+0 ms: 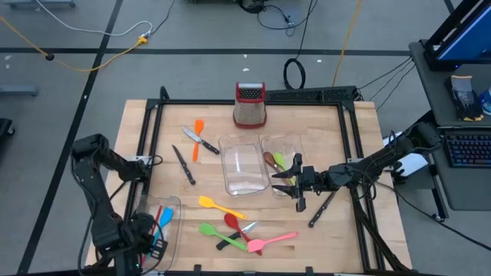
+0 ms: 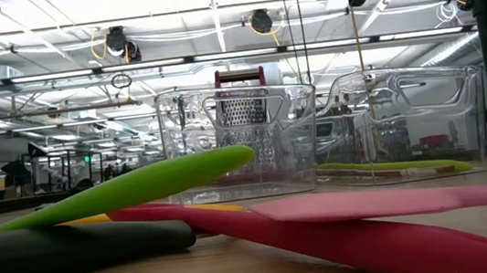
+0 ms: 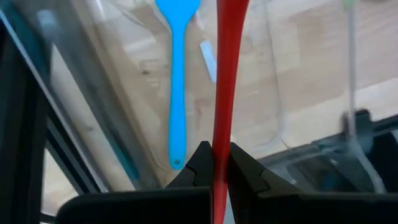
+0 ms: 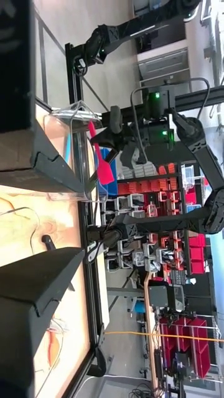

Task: Pick & Place Kitchen Items
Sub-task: Put the red spatula into the left transparent bin

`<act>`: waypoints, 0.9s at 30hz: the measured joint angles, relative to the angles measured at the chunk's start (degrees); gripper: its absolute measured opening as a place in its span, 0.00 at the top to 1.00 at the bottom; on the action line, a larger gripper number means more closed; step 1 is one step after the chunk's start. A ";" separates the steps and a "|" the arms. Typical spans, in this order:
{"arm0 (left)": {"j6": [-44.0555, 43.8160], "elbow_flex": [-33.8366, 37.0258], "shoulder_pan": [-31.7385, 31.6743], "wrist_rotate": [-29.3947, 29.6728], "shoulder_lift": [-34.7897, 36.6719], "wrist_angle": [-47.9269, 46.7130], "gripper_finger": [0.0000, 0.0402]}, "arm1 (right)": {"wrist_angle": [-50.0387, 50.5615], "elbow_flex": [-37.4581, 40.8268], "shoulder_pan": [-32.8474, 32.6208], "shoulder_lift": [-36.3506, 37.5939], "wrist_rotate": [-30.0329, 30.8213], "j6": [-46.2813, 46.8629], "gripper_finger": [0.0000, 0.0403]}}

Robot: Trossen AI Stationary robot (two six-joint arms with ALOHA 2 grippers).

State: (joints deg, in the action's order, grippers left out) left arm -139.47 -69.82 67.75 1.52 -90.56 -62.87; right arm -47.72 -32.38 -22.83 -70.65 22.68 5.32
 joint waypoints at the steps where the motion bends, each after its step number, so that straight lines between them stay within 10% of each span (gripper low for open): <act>1: 0.36 0.00 0.00 -0.02 -0.25 0.00 0.98 | 0.00 0.00 0.00 0.00 0.00 -0.02 0.64; 27: 16.36 3.74 -8.72 -15.55 -0.84 1.24 0.98 | 0.89 0.02 0.00 -0.02 -0.20 0.00 0.64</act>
State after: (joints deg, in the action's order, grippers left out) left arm -123.11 -66.09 59.03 -14.03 -91.39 -61.63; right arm -46.83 -32.36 -22.83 -70.67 22.48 5.32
